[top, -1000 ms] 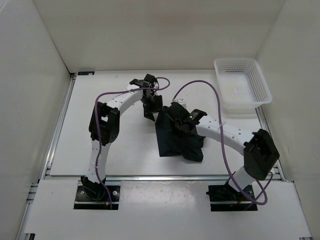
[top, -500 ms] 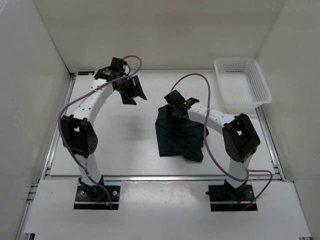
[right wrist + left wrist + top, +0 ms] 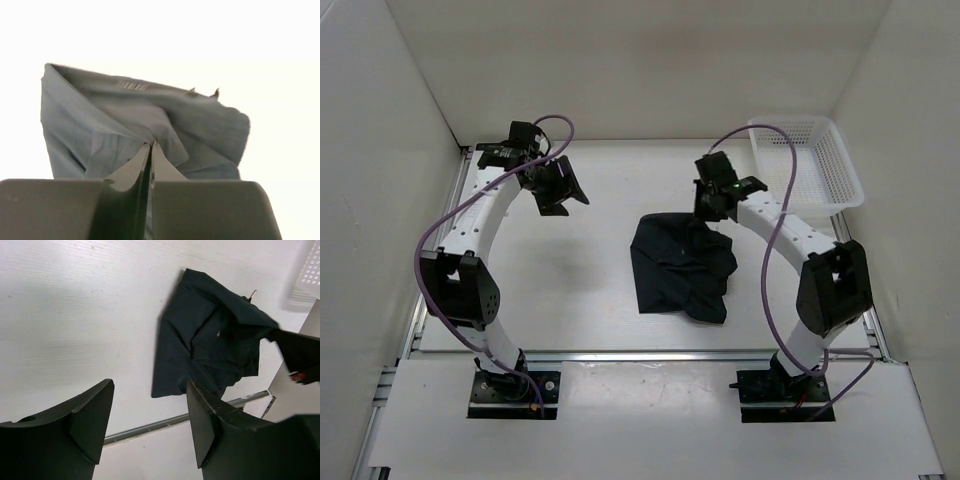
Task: Fold and stack the shorts
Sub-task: Fold the shorts
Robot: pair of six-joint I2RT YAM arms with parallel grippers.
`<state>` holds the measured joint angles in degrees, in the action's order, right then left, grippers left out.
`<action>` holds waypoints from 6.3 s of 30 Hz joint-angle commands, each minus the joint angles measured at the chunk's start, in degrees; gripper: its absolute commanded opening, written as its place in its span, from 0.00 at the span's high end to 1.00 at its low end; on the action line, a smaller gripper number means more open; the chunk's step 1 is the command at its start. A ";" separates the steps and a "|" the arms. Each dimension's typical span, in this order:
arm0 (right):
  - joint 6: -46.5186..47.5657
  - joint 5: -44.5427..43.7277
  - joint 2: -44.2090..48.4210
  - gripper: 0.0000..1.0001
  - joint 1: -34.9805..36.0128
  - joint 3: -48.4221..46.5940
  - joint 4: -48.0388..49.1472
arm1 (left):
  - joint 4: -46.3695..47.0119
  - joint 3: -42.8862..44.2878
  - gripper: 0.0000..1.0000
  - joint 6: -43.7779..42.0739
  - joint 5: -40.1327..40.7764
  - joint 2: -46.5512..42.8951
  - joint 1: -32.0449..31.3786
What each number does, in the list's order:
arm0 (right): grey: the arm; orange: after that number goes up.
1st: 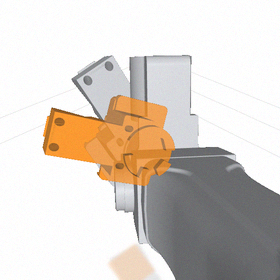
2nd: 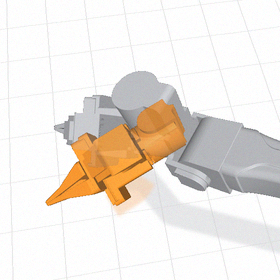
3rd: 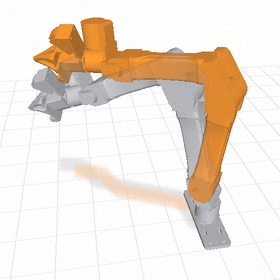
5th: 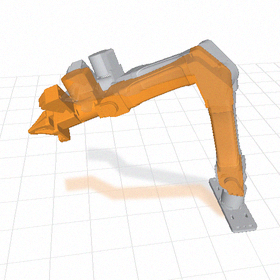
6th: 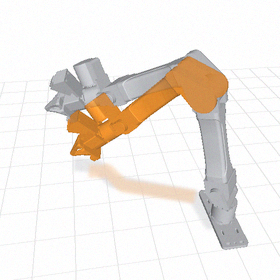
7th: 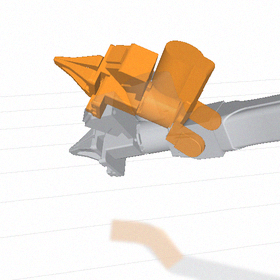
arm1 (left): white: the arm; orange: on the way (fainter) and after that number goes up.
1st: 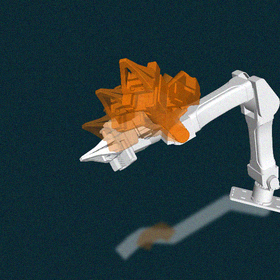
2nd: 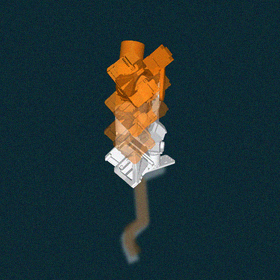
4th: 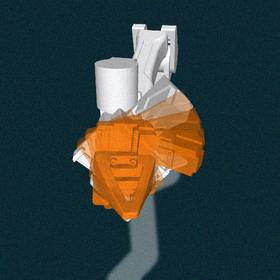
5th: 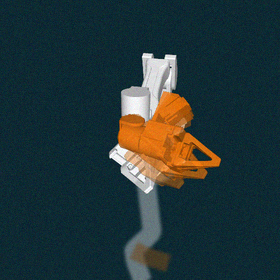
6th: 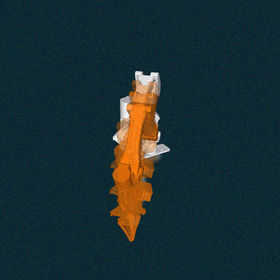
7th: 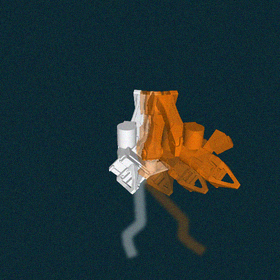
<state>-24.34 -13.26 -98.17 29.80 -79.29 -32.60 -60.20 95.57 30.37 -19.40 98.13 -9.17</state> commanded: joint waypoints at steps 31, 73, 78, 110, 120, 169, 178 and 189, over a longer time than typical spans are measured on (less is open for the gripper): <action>2.80 -0.19 -3.51 0.38 11.94 2.92 1.84 | 1.41 -9.17 0.30 -1.63 0.50 -6.63 -1.47; -1.85 -9.41 -16.28 0.18 -7.57 -24.62 -8.10 | 1.93 -12.95 0.30 -3.21 -1.08 -6.72 -0.32; -3.79 -10.83 -3.65 0.17 -7.04 -9.36 -5.72 | 2.46 -12.96 0.30 -3.21 -1.70 -5.06 -0.94; -15.39 5.70 26.46 0.48 -6.42 28.49 -4.23 | 8.17 -2.23 0.38 6.98 0.41 23.86 -25.80; -16.01 0.79 25.84 0.98 -6.42 30.24 -0.10 | 8.17 -2.75 0.90 8.12 1.20 23.78 -26.43; -14.87 0.58 29.97 0.10 -3.52 27.17 -8.98 | 9.76 -22.70 0.79 18.67 6.40 2.16 -38.37; -15.39 7.54 28.12 0.17 -5.90 35.68 -1.17 | 7.30 -20.17 0.01 17.62 10.07 -2.77 -37.85; -12.40 14.57 15.39 0.98 -0.55 35.17 10.89 | 0.28 -14.97 0.07 10.51 15.26 -3.99 -25.93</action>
<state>-38.11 -1.69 -80.29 25.80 -41.56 -26.35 -56.01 78.76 44.21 -8.01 99.20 -40.34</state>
